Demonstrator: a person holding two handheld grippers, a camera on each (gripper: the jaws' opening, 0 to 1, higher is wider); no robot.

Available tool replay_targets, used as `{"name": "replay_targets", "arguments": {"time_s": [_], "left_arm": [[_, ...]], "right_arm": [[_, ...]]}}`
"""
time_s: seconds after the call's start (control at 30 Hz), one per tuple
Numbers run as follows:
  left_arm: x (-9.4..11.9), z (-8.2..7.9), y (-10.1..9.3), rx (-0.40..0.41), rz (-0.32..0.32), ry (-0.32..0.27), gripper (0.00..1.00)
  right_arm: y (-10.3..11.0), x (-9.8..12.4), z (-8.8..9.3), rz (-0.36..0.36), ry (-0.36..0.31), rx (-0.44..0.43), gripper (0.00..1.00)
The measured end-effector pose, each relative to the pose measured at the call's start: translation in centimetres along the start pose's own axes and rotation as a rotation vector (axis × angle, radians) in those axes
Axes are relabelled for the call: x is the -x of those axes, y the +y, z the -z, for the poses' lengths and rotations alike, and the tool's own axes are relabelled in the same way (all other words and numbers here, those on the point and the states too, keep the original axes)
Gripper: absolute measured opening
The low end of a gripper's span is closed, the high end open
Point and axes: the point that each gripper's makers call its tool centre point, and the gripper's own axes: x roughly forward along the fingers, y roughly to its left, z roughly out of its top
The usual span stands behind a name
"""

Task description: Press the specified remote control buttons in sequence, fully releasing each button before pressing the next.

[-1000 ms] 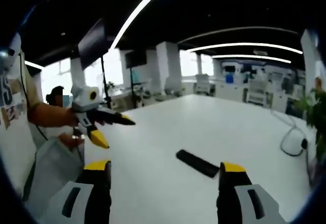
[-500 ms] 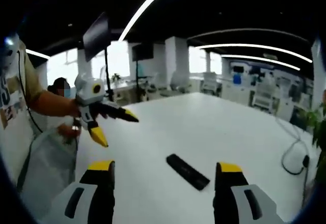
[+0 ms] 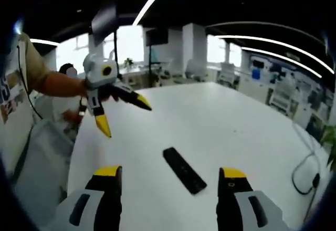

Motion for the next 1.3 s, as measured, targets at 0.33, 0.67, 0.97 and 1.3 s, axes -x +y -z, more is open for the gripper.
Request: {"name": "replay_targets", "arguments": {"time_s": [0.33,0.67,0.97,1.3], "left_arm": [[-2.2,0.5,0.6,-0.048,0.054,0.053,0.79],[-3.6,1.9,1.0,-0.079,0.105,0.119,0.76],[-4.6,2.8,1.5,-0.094,0.143,0.165,0.74],[-5.7,3.9,1.6,-0.134,0.183,0.236,0.72]], "right_arm": [[-0.9,-2.1,1.4,-0.054,0.091,0.050,0.69],[-2.1,-3.1,3.1,-0.089,0.176,0.074,0.64],[-2.9,-3.7,3.8,-0.106,0.224,0.085,0.64],[-3.7,-4.8,5.2,-0.129,0.298,0.110,0.62]]}}
